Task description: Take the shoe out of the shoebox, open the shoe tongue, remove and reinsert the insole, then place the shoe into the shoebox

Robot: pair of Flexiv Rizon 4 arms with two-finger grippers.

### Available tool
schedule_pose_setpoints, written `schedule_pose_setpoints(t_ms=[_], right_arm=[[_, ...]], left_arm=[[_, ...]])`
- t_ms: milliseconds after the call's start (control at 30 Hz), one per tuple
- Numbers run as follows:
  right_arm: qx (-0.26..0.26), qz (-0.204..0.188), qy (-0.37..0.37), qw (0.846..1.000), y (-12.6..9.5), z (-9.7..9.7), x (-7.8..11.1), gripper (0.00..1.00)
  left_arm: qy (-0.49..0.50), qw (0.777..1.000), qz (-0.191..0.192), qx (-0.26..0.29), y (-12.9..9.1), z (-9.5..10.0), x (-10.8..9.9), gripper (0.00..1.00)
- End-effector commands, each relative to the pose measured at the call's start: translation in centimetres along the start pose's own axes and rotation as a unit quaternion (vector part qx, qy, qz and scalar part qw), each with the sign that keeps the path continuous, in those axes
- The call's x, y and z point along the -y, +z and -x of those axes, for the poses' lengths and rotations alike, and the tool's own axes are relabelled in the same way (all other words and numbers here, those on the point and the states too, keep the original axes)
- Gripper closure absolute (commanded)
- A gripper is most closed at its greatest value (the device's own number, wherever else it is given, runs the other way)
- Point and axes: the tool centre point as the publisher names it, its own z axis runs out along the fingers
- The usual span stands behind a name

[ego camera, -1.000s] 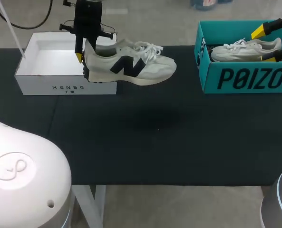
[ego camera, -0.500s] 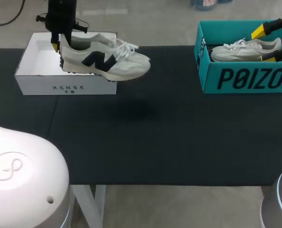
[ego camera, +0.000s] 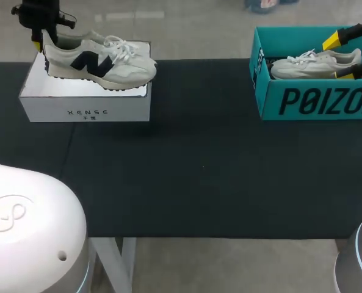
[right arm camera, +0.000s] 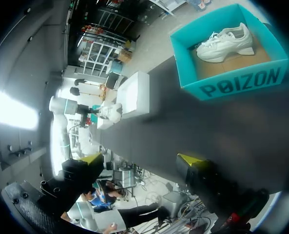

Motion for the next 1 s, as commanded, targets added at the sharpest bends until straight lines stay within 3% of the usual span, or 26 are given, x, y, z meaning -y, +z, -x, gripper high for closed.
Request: schedule_pose_setpoints(t_ms=[33, 333, 1000], right_arm=[[0.002, 0.000, 0.001, 1.000, 0.0, 0.0, -0.1, 0.00], [0.002, 0.000, 0.001, 1.000, 0.0, 0.0, -0.1, 0.00], [0.002, 0.000, 0.001, 1.000, 0.0, 0.0, -0.1, 0.00]], left_arm=[[-0.013, 1.000, -0.023, -0.013, 0.0, -1.1, -2.8, 1.00], [-0.053, 0.997, -0.045, -0.013, 0.8, -5.6, -6.1, 1.00], [-0.053, 0.997, -0.045, -0.013, 0.8, -5.6, -6.1, 1.00]])
